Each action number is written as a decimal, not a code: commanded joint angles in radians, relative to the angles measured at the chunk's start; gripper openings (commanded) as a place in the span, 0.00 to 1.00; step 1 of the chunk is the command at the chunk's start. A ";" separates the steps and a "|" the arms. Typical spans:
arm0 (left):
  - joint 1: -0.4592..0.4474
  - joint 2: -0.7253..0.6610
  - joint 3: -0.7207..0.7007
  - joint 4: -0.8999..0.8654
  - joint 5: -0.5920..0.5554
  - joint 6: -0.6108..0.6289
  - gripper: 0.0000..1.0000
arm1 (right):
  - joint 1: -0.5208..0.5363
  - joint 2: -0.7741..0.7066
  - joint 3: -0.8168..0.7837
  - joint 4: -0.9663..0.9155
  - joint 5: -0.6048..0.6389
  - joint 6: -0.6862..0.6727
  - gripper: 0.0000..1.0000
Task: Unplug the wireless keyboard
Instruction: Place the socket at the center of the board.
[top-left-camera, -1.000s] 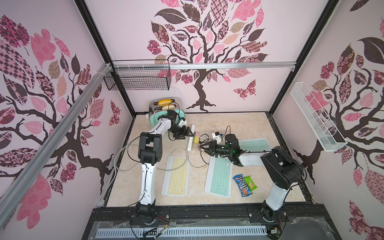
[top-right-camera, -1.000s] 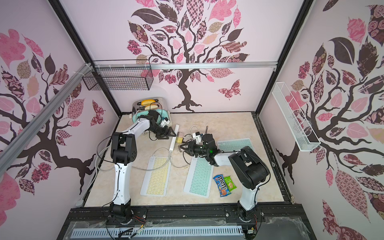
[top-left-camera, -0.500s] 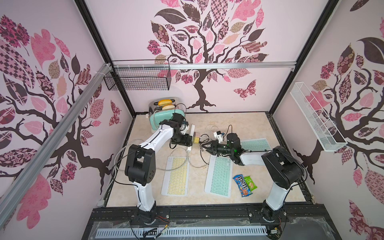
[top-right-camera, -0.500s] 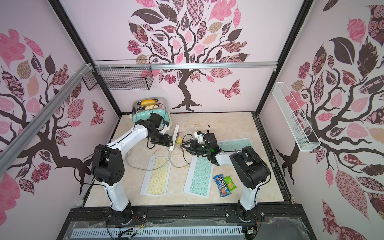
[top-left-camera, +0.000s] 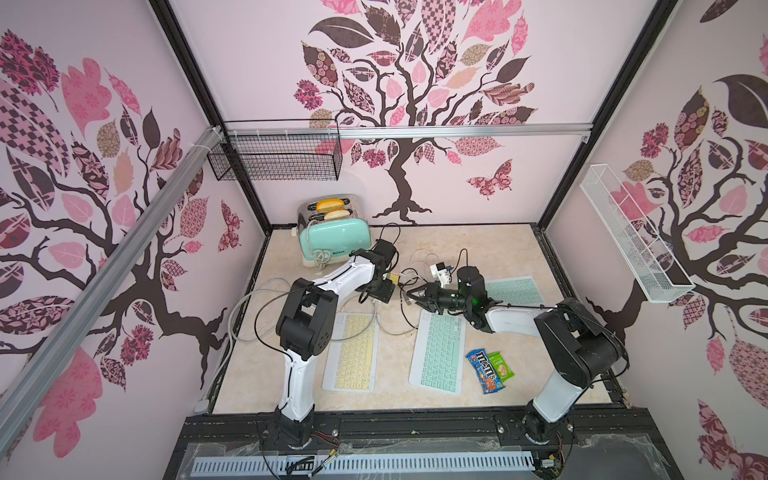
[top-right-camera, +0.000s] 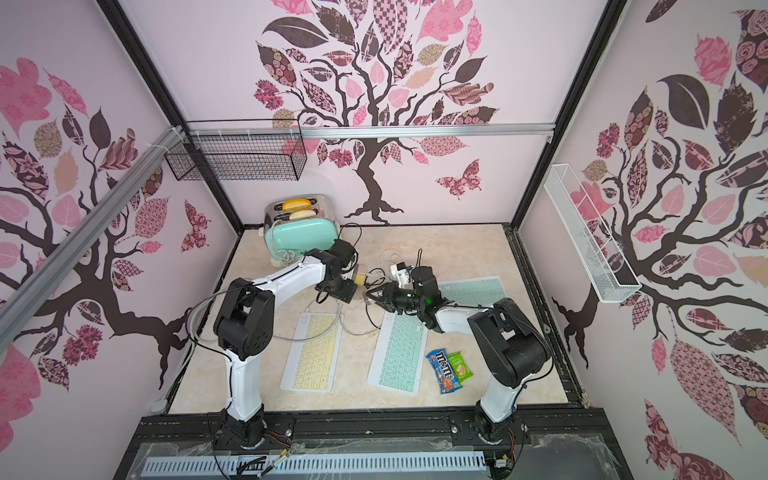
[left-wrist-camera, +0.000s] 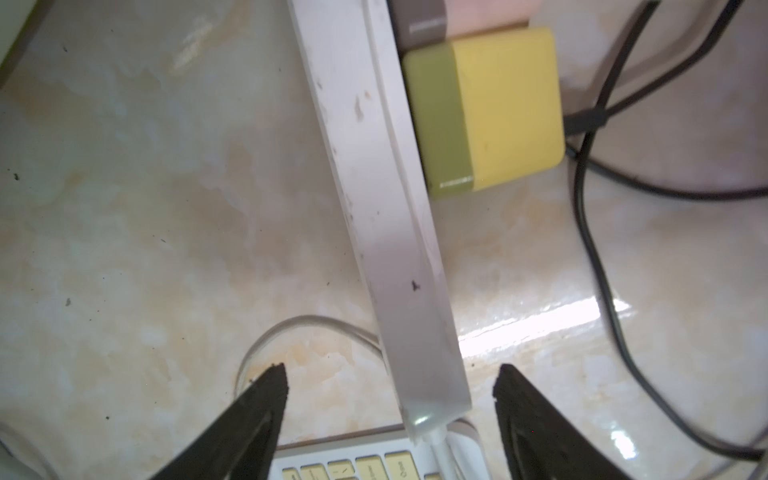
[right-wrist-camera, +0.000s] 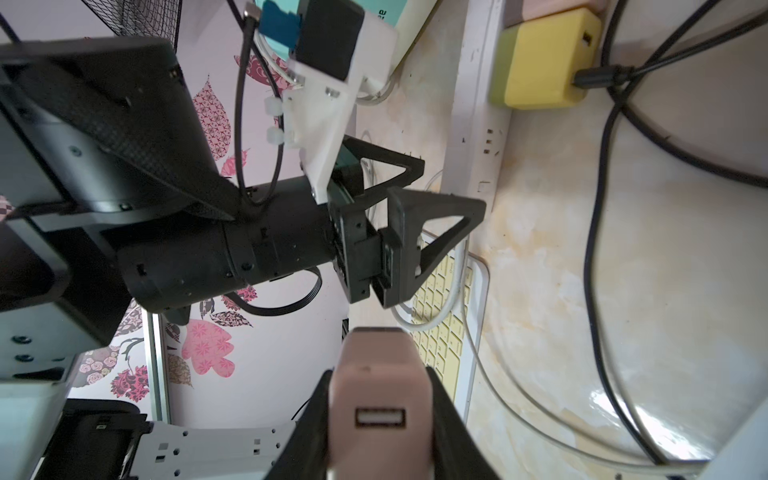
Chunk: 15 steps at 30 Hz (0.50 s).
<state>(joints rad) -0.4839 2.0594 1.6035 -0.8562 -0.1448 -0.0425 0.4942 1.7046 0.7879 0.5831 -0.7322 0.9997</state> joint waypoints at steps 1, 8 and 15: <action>-0.002 0.042 0.038 0.003 -0.016 0.014 0.64 | 0.003 -0.023 -0.002 -0.026 -0.006 -0.033 0.00; 0.014 0.052 0.048 -0.016 0.016 0.046 0.49 | 0.001 -0.024 0.012 -0.052 -0.010 -0.045 0.00; 0.059 0.068 0.083 -0.045 0.076 0.069 0.21 | 0.003 -0.021 0.029 -0.069 -0.011 -0.048 0.00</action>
<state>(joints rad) -0.4503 2.1006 1.6581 -0.8776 -0.1028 0.0120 0.4942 1.7023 0.7883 0.5236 -0.7330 0.9710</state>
